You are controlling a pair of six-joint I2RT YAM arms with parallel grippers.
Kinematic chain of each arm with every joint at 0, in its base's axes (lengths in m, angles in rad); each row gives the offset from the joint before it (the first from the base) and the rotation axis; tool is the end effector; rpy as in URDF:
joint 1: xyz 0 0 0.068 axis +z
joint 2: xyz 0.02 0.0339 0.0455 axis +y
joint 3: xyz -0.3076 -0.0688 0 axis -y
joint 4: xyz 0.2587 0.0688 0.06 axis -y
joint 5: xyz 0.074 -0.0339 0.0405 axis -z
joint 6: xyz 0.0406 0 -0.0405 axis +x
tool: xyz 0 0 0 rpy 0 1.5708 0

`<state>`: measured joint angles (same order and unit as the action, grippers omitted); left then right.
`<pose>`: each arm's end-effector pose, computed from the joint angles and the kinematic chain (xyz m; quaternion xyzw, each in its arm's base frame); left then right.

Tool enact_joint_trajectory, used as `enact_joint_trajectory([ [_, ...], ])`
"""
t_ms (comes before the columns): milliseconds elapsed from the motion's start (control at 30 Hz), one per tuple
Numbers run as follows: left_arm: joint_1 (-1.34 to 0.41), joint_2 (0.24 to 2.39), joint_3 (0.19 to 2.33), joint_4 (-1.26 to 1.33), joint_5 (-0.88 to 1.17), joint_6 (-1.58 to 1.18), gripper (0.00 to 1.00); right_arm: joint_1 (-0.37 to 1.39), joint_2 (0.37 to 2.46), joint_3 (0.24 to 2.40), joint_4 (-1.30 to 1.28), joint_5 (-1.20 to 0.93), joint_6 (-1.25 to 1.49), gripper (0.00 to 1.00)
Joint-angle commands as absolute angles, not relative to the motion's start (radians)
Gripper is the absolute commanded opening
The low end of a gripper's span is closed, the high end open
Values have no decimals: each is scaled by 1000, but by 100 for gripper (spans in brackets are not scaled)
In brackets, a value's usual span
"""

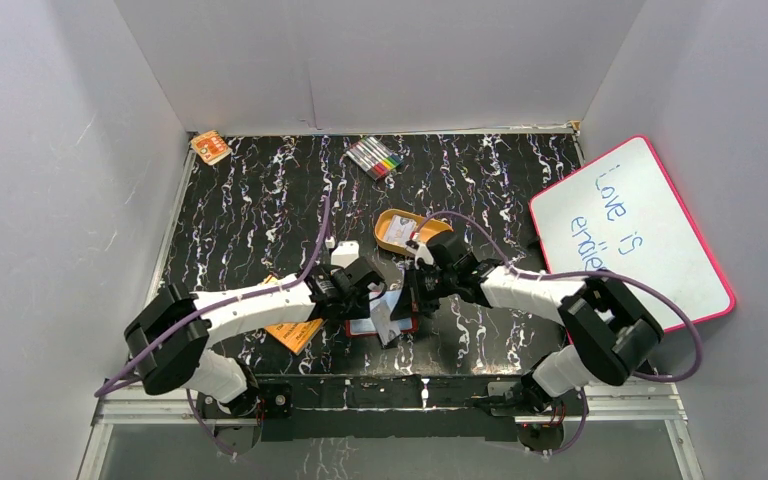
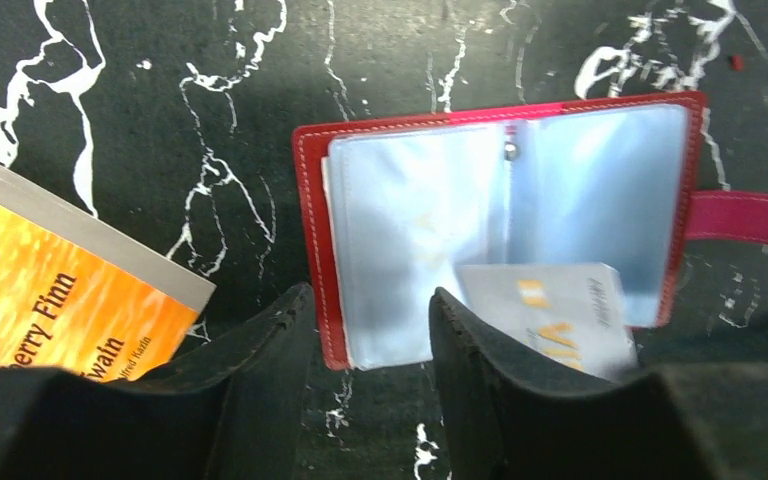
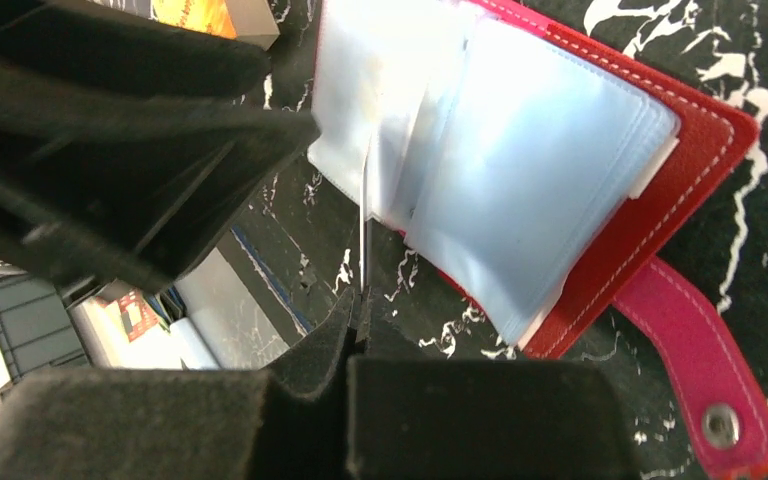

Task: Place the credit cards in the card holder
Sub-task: Insert the credit card into the card holder.

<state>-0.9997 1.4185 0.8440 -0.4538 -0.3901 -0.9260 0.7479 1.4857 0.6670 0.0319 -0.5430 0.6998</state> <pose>0.1647 -0.2278 0.2318 -0.0171 0.9464 -0.1091 0.3034 0.1992 0.2134 0.1950 -0.1238 0.8876 0.4294 0.1116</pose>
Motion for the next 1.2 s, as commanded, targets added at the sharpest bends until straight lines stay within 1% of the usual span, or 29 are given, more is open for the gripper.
enact_joint_trajectory([
  [0,-984,1405,831,-470,-441,-948,41,742,1352,694,-27,-480,688,0],
  [100,-983,1336,818,-456,-440,-960,39,722,1296,662,-27,-443,706,0],
  [200,-981,1291,810,-421,-415,-958,38,700,1287,646,-13,-422,716,0],
  [400,-948,1278,805,-476,-393,-1006,26,683,1374,645,92,-471,746,0],
  [500,-924,1252,759,-500,-374,-1029,22,681,1407,640,143,-494,773,0],
  [767,-901,1218,645,-508,-347,-1057,19,680,1451,630,163,-517,783,0],
  [1167,-901,1279,621,-464,-305,-1051,17,678,1457,587,181,-513,822,0],
])
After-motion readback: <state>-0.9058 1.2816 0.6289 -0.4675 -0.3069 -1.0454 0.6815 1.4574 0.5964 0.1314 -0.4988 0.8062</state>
